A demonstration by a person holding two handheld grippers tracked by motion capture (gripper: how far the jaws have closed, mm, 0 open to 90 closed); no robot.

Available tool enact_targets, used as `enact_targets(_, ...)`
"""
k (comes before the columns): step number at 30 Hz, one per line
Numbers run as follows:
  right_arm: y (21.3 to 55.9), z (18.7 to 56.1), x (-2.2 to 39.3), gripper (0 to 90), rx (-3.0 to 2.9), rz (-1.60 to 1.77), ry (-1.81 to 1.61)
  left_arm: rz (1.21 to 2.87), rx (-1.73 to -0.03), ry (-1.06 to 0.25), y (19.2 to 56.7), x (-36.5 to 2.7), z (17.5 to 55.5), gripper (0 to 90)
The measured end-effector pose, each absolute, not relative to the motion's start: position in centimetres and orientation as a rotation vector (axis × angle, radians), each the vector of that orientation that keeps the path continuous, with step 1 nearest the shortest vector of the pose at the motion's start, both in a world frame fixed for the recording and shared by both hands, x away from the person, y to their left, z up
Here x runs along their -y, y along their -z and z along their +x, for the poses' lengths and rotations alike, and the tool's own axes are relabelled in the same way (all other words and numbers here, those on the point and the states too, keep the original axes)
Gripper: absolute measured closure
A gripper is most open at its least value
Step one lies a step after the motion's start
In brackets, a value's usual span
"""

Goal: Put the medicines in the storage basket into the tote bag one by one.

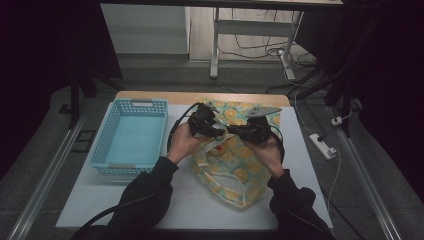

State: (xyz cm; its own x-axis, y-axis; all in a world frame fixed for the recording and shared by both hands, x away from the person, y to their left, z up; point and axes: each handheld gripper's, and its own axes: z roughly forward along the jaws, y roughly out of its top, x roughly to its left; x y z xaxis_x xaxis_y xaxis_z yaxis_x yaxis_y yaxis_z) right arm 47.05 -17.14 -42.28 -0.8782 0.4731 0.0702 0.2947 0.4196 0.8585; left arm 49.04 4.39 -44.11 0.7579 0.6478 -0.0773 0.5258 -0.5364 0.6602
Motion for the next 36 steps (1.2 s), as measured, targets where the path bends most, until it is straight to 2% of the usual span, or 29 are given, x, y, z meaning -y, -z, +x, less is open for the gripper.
enact_targets(12,42.7,47.1,16.7,90.0,-2.505,0.683,-1.429,2.276,-0.973,-0.327,45.9,-4.4,50.5,50.4)
enact_targets(25,43.2,47.2,16.6,90.0,-2.521,0.685,-1.409,2.287,-1.03,-0.315,47.5,-4.7,51.2,49.7)
enact_targets(31,43.2,47.2,16.6,90.0,-2.52,0.685,-1.412,2.269,-1.025,-0.315,46.6,-4.9,50.8,35.8)
enact_targets(36,42.9,47.2,16.8,90.0,-2.511,0.686,-1.422,2.257,-0.99,-0.291,45.6,-5.2,49.8,27.8)
